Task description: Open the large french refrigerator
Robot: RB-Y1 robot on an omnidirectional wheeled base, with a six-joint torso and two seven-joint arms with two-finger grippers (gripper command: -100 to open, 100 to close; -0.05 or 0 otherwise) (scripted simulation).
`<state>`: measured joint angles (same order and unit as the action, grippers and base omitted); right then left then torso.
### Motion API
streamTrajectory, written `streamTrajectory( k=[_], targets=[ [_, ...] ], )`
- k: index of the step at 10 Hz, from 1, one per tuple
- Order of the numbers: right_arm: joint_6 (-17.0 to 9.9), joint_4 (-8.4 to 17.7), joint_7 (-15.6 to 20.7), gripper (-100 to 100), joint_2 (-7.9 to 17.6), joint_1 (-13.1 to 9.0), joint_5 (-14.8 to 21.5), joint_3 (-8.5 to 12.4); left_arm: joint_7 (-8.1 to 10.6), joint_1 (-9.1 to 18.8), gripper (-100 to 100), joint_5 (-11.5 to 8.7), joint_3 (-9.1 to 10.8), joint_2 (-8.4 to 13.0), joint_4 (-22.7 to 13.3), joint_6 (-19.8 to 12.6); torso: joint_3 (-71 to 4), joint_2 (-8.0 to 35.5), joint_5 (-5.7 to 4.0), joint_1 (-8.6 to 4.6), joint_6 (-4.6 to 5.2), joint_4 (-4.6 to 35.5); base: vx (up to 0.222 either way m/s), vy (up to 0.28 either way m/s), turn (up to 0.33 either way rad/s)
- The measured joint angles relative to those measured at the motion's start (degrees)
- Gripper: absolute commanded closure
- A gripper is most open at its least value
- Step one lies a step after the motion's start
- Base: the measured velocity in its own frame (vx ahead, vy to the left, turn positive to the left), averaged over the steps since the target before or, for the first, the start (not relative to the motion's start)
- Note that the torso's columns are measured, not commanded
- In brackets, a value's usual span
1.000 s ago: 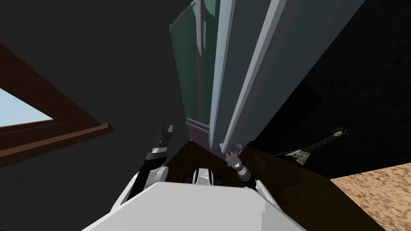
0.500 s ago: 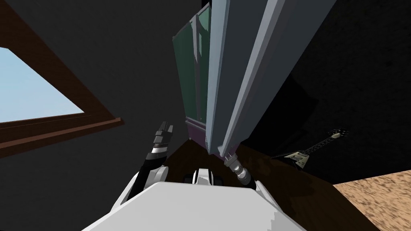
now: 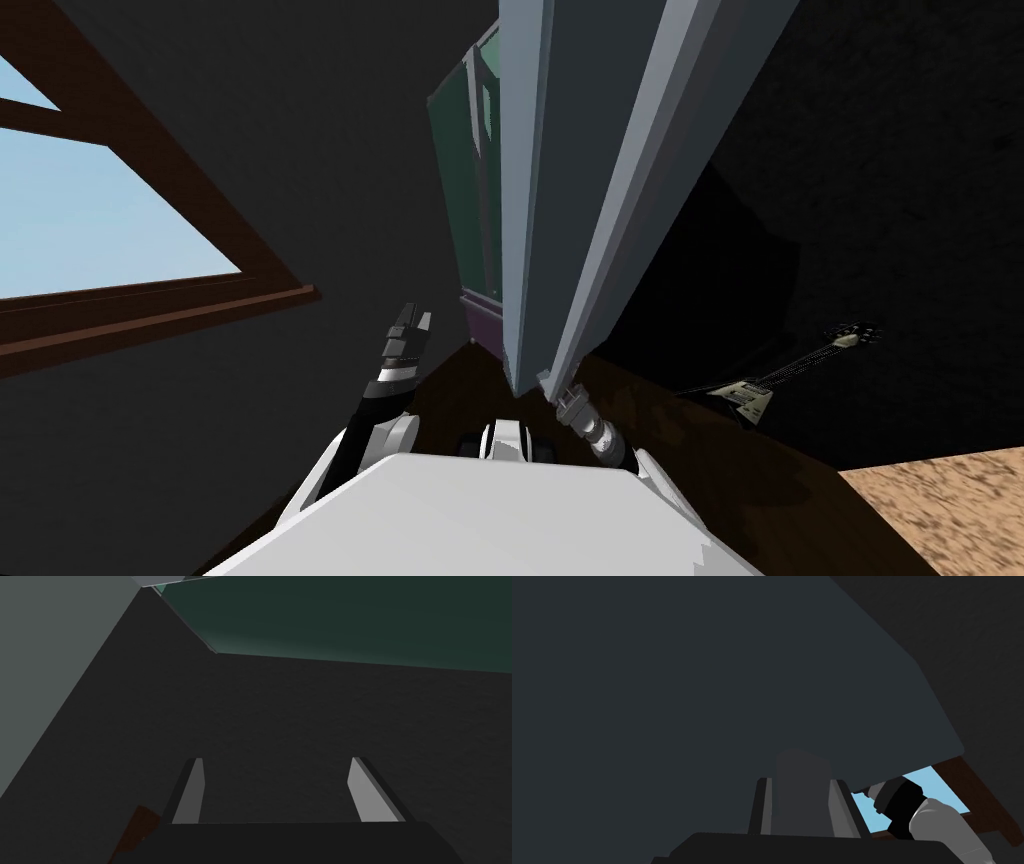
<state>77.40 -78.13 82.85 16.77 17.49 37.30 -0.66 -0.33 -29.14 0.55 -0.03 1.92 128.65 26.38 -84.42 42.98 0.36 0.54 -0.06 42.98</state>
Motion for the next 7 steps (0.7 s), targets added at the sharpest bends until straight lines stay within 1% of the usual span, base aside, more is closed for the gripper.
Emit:
streamTrajectory(
  k=[1, 2, 3, 4, 5, 6, 7],
  targets=[
    [0.7, 0.0, -0.3, -100, 0.3, -0.2, 0.2, -0.5, 0.00, 0.0, 0, 0.0, 0.00, 0.0, 0.0, 0.0, 0.1, 0.1, 0.00, 0.05, -0.07, 0.0, -0.064, -0.155, -0.086],
    [-0.6, 0.0, -0.7, -100, -0.9, -1.6, 1.1, -1.5, 0.00, 0.0, 0, 0.0, 0.00, 0.0, 0.0, 0.0, 0.1, -0.1, -0.12, -0.03, 0.00, -0.3, -0.087, -0.140, -0.241],
    [-2.5, 0.1, -0.9, -100, -2.6, -2.8, 2.3, -2.7, 0.00, 0.0, 0, 0.0, 0.00, 0.0, 0.0, 0.0, 0.0, -0.4, -0.26, -0.31, 0.07, -0.5, -0.076, -0.087, -0.049],
    [-3.7, 0.6, -1.0, -100, -3.4, -4.1, 2.9, -3.3, 0.00, 0.0, 0, 0.0, -0.01, 0.0, 0.0, 0.0, -0.2, -0.7, -0.31, -0.36, 0.02, -0.7, -0.083, -0.089, -0.090],
    [-4.6, 2.2, -0.8, -100, -4.6, -5.9, 3.6, -4.0, 0.00, 0.0, 0, 0.0, 0.00, 0.0, 0.0, 0.0, -0.2, -0.8, -0.36, -0.44, -0.01, -0.7, -0.061, -0.076, -0.048],
    [-5.8, 2.3, -1.2, -100, -5.2, -7.0, 4.1, -4.6, 0.00, 0.0, 0, 0.0, -0.01, 0.0, 0.0, 0.0, -0.3, -0.9, -0.31, -0.37, -0.03, -0.7, -0.056, -0.104, -0.109],
    [-7.1, 3.6, -1.3, -100, -6.5, -9.2, 5.1, -5.5, 0.00, 0.0, 0, 0.0, 0.00, 0.0, 0.0, 0.0, -0.3, -0.9, -0.30, -0.44, -0.04, -0.6, -0.072, -0.152, -0.156]
  ],
)
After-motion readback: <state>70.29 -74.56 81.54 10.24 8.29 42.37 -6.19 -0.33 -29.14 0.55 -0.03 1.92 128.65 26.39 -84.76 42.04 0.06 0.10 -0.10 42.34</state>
